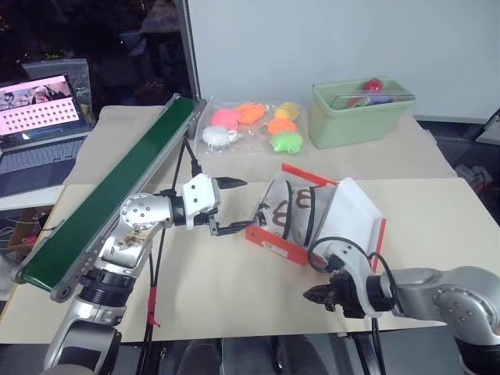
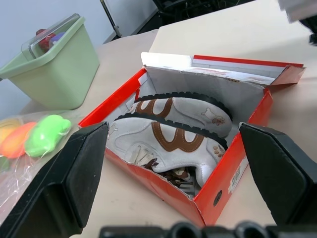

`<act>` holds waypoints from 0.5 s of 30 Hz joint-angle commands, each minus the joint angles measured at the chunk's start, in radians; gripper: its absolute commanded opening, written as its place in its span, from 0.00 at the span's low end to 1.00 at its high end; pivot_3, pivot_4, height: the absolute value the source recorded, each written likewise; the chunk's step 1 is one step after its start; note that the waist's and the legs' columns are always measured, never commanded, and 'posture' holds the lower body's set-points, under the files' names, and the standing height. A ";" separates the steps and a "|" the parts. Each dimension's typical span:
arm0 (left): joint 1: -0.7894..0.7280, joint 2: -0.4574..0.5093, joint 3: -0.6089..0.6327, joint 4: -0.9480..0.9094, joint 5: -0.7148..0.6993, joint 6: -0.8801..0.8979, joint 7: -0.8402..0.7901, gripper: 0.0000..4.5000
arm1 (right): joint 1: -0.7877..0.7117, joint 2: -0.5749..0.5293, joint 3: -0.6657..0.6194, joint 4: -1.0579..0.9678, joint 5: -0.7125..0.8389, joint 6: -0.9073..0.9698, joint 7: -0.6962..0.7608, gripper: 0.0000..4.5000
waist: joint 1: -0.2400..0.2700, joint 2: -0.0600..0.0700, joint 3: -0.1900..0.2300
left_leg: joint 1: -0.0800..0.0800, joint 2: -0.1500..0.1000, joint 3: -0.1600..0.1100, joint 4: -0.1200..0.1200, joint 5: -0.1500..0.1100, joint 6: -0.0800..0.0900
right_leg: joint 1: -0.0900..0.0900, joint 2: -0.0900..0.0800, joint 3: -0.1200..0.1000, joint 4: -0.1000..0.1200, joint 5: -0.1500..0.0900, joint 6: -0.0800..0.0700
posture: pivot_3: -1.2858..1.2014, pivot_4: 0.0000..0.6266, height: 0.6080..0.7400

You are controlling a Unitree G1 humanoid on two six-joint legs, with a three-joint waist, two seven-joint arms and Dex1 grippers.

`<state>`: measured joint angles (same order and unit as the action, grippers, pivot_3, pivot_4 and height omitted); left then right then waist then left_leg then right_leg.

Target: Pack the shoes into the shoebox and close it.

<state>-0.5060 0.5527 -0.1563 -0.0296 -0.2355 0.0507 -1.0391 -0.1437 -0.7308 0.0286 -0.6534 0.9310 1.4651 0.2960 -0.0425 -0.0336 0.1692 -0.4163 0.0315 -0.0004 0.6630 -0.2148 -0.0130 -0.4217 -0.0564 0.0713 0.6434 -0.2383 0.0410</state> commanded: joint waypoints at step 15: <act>-0.035 0.005 0.025 -0.029 -0.014 0.014 0.002 1.00 | 0.239 0.382 -0.131 0.270 -0.601 -0.426 -0.501 0.01 | 0.008 -0.010 -0.010 | 0.001 0.000 0.000 0.001 0.000 0.000 | 0.003 -0.001 -0.001 -0.001 0.000 0.000 | 0.52 0.24 0.92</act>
<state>-0.5085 0.5601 -0.1516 -0.0422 -0.2374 0.0695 -1.0383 0.0378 -0.3941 -0.0338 -0.4828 0.4350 1.1276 -0.1065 -0.0347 -0.0439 0.1593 -0.4147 0.0309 -0.0007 0.6639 -0.2149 -0.0131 -0.4179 -0.0575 0.0705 0.6419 -0.2379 0.0411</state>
